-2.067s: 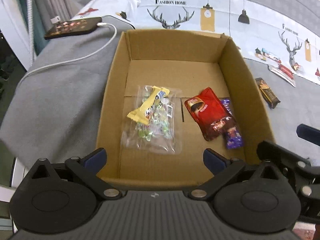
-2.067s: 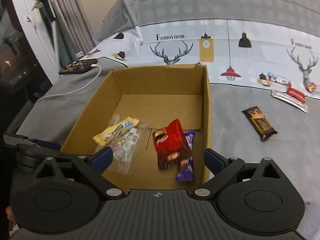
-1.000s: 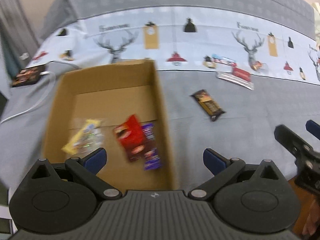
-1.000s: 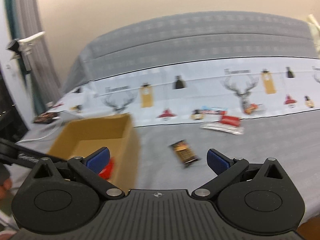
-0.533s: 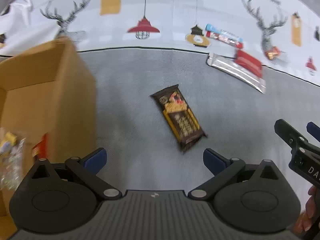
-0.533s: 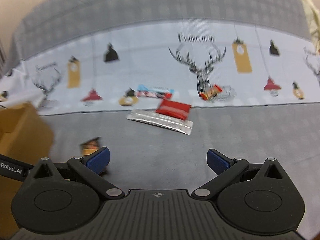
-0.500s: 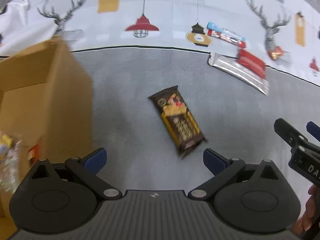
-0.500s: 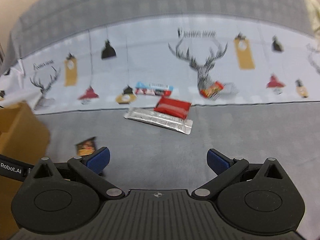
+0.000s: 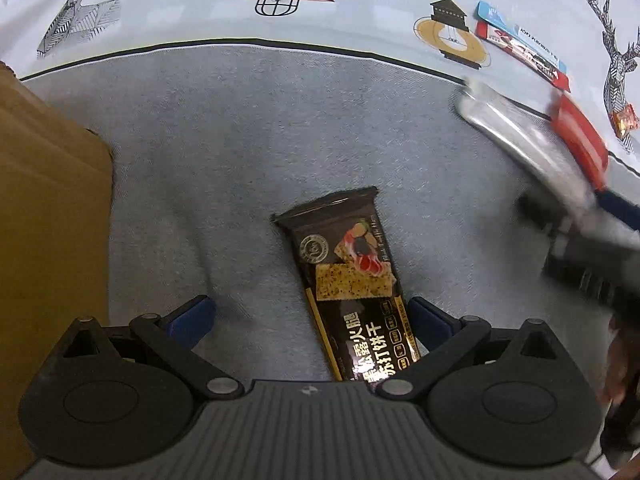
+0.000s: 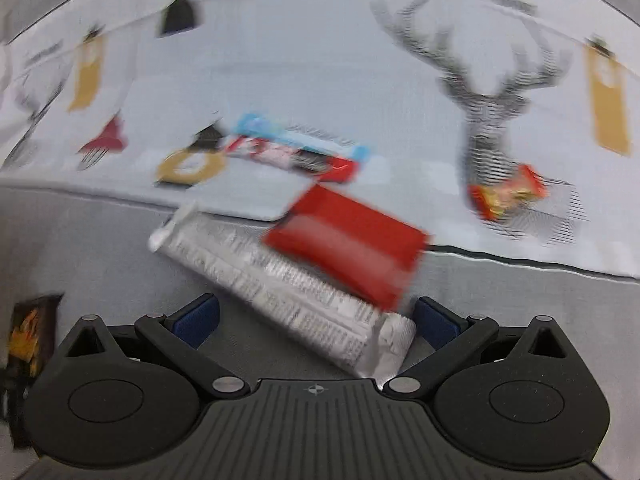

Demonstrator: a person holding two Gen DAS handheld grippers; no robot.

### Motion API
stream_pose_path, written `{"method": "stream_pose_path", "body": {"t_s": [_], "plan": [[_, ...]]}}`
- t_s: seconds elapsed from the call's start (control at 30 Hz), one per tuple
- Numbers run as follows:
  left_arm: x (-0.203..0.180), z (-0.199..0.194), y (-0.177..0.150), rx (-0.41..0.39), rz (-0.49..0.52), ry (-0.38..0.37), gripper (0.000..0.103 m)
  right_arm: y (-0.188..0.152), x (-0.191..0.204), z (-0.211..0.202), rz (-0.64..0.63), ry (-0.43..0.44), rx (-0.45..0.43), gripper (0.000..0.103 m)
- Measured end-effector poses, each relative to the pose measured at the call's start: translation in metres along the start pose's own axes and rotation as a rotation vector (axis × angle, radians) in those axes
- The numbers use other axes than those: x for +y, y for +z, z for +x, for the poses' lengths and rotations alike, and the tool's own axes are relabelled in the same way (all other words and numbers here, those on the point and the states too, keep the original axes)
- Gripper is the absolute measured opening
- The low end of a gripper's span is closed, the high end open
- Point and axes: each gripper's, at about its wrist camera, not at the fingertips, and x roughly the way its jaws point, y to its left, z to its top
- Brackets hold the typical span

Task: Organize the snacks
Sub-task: 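Grasp the brown biscuit bar with left tool while right tool grasps silver packet, then carry the brown biscuit bar with left tool while right tool carries silver packet to box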

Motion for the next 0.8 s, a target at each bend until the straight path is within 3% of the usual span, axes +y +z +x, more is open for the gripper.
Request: {"method": "stream_pose_path", "body": {"t_s": [0.07,0.1,0.2,0.37,0.4,0.43,0.47,0.5,0.53,0.57,0.6,0.67,0.8], "plan": [[0.004,0.001,-0.003,0.002,0.009,0.004,0.103,-0.005,0.017,-0.004,-0.056,0.062,0.026,0.103],[0.006,0.001,-0.005,-0.001,0.01,0.003,0.103,-0.009,0.025,-0.008,-0.081,0.111,0.036,0.098],[0.009,0.003,-0.008,-0.003,0.009,0.0,0.103,-0.013,0.041,-0.014,-0.141,0.09,0.031,0.1],[-0.001,0.003,-0.007,0.014,0.038,0.006,0.102,0.003,0.038,0.0,-0.073,0.056,0.021,0.103],[-0.004,0.002,-0.006,0.006,0.051,0.009,0.099,0.006,0.04,0.002,-0.087,0.047,0.016,0.103],[-0.007,-0.003,-0.005,-0.013,0.067,0.003,0.087,0.008,0.043,0.003,-0.099,0.042,0.005,0.103],[-0.009,-0.009,-0.007,-0.036,0.084,0.0,0.063,0.009,0.046,0.004,-0.109,0.042,-0.005,0.101],[-0.013,-0.016,-0.01,-0.058,0.108,-0.002,0.047,0.008,0.048,0.003,-0.117,0.043,-0.017,0.09],[-0.015,-0.02,-0.011,-0.074,0.134,0.015,0.043,0.005,0.051,-0.002,-0.131,0.053,-0.04,0.078],[-0.015,-0.022,-0.013,-0.083,0.148,0.016,0.043,0.004,0.055,-0.007,-0.148,0.066,-0.059,0.043],[-0.014,-0.023,-0.015,-0.086,0.15,0.01,0.043,0.002,0.059,-0.012,-0.157,0.068,-0.059,0.034],[-0.005,-0.026,-0.02,-0.076,0.132,0.004,0.043,-0.003,0.061,-0.02,-0.128,0.053,-0.039,0.027],[0.004,-0.06,-0.05,-0.123,0.145,-0.039,0.042,-0.021,0.058,-0.053,0.056,0.031,-0.042,0.026]]}}
